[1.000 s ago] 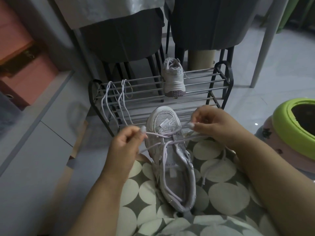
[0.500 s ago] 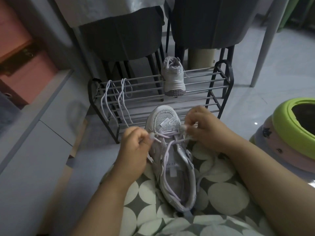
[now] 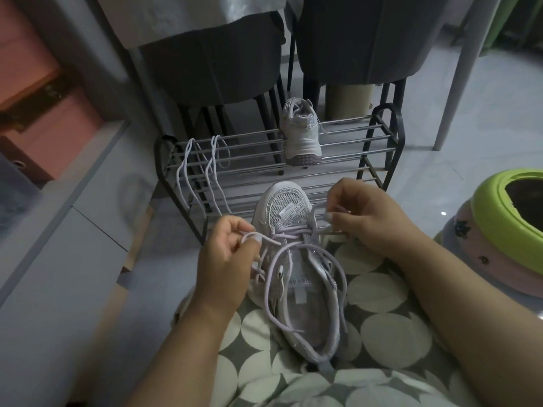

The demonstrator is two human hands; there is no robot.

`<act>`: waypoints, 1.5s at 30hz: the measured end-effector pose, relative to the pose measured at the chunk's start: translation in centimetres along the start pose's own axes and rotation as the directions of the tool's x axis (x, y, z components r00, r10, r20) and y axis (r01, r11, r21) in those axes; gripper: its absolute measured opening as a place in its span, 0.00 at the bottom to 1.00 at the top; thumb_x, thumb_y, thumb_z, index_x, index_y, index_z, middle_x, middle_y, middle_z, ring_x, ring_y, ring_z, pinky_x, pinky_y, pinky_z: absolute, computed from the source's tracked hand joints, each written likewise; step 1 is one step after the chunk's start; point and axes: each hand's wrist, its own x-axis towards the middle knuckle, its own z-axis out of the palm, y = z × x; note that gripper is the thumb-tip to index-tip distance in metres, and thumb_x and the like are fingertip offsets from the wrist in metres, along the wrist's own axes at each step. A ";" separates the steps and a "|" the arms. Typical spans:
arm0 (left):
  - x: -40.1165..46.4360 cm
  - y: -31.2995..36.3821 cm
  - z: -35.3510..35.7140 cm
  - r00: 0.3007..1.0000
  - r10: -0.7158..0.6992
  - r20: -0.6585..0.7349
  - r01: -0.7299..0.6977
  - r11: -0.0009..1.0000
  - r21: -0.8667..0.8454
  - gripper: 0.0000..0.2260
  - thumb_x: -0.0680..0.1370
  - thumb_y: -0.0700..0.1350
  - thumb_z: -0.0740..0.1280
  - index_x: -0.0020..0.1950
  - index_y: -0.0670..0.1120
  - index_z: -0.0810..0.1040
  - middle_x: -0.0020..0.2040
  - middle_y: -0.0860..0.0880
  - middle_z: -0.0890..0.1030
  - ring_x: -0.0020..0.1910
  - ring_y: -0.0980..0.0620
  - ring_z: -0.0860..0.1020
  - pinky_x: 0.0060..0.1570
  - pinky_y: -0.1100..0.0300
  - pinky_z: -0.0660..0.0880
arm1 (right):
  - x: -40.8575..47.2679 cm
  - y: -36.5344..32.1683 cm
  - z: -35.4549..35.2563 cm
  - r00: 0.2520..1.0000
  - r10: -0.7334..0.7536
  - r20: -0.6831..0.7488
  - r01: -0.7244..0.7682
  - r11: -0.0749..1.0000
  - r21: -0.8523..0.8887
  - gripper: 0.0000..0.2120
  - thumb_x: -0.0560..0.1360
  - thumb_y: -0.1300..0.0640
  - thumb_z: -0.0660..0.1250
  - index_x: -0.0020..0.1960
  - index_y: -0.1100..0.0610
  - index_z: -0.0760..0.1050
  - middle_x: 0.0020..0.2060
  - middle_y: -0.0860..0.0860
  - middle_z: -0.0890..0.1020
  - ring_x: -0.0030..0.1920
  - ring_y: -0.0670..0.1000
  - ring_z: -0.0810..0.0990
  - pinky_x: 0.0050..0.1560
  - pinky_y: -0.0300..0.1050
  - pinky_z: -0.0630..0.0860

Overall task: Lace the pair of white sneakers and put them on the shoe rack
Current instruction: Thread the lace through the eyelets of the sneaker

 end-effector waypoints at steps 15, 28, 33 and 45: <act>-0.2 0.3 1.1 0.985 0.162 -0.058 -0.141 0.952 0.271 0.13 0.70 0.58 0.69 0.37 0.49 0.76 0.33 0.53 0.82 0.33 0.57 0.80 0.34 0.60 0.76 | 0.1 -0.7 2.0 0.999 0.000 0.051 0.021 0.907 -0.420 0.09 0.73 0.48 0.70 0.39 0.49 0.72 0.32 0.45 0.76 0.31 0.41 0.71 0.32 0.37 0.68; 0.4 1.4 0.8 0.984 -0.027 -0.177 -0.073 0.844 -0.531 0.11 0.79 0.49 0.59 0.42 0.43 0.67 0.27 0.50 0.76 0.27 0.52 0.78 0.37 0.54 0.81 | 0.0 -1.1 2.1 0.999 0.037 0.016 -0.035 0.992 -0.118 0.12 0.77 0.53 0.66 0.35 0.52 0.73 0.27 0.45 0.76 0.27 0.38 0.72 0.31 0.29 0.67; 0.8 0.7 0.3 0.980 -0.043 -0.196 -0.065 0.856 -0.514 0.11 0.79 0.48 0.60 0.41 0.44 0.64 0.26 0.51 0.69 0.22 0.54 0.67 0.24 0.59 0.71 | -0.1 -1.0 1.5 0.997 0.063 0.046 -0.073 0.959 0.275 0.02 0.77 0.61 0.63 0.46 0.57 0.70 0.34 0.50 0.82 0.33 0.43 0.79 0.33 0.35 0.73; 0.8 -0.9 -0.2 0.972 0.226 -0.062 -0.194 0.924 0.330 0.16 0.80 0.54 0.60 0.36 0.46 0.73 0.25 0.52 0.72 0.25 0.54 0.68 0.28 0.56 0.67 | -0.2 0.1 -0.2 0.988 0.038 -0.152 -0.027 0.997 0.076 0.08 0.78 0.59 0.64 0.40 0.50 0.74 0.27 0.47 0.69 0.27 0.46 0.65 0.28 0.38 0.65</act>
